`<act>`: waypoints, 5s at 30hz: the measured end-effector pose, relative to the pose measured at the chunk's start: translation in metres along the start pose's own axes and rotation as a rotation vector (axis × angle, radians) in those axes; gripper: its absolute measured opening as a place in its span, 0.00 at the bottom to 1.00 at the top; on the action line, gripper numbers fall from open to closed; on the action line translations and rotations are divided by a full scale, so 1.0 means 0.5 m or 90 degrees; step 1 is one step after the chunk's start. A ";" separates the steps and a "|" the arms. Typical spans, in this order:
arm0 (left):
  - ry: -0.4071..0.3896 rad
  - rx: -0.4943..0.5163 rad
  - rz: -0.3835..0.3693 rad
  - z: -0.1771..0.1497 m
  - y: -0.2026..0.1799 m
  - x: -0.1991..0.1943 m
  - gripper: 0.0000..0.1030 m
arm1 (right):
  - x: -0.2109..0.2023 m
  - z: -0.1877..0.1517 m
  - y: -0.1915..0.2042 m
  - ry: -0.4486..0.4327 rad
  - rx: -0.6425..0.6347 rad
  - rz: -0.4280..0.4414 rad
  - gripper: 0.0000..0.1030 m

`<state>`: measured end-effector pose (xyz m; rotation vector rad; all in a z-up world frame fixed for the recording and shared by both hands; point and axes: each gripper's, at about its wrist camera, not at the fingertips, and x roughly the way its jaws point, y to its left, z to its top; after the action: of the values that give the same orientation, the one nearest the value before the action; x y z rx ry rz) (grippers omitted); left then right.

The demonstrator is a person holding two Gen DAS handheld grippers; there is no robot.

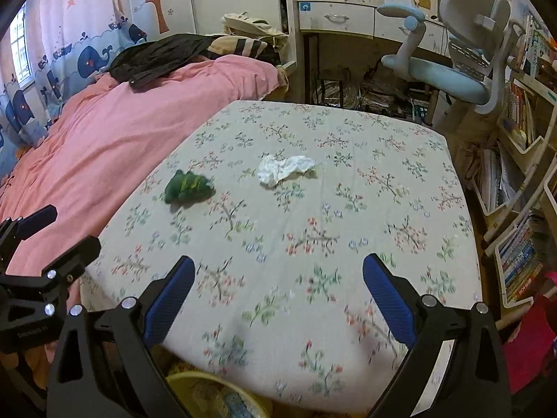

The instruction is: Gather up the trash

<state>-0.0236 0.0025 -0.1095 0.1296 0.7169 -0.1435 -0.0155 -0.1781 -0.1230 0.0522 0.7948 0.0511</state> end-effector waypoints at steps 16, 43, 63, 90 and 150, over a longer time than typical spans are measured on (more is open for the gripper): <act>0.042 -0.059 -0.008 0.060 0.015 0.124 0.93 | 0.094 0.067 0.002 0.014 0.011 0.024 0.90; 0.079 -0.080 -0.008 0.081 0.051 0.214 0.93 | 0.240 0.137 -0.004 0.026 0.022 0.019 0.85; 0.121 -0.074 -0.046 0.090 0.055 0.292 0.92 | 0.301 0.144 -0.010 0.071 0.006 0.024 0.49; 0.068 0.010 -0.104 0.091 0.001 0.238 0.32 | 0.203 0.139 -0.001 0.033 -0.006 0.091 0.12; 0.004 -0.044 -0.139 -0.111 0.017 -0.118 0.32 | -0.108 -0.255 0.196 0.141 -0.172 0.228 0.12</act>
<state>-0.1017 0.0254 -0.1110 -0.0147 0.7410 -0.3268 -0.1469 -0.0803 -0.1670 -0.0692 0.9863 0.5090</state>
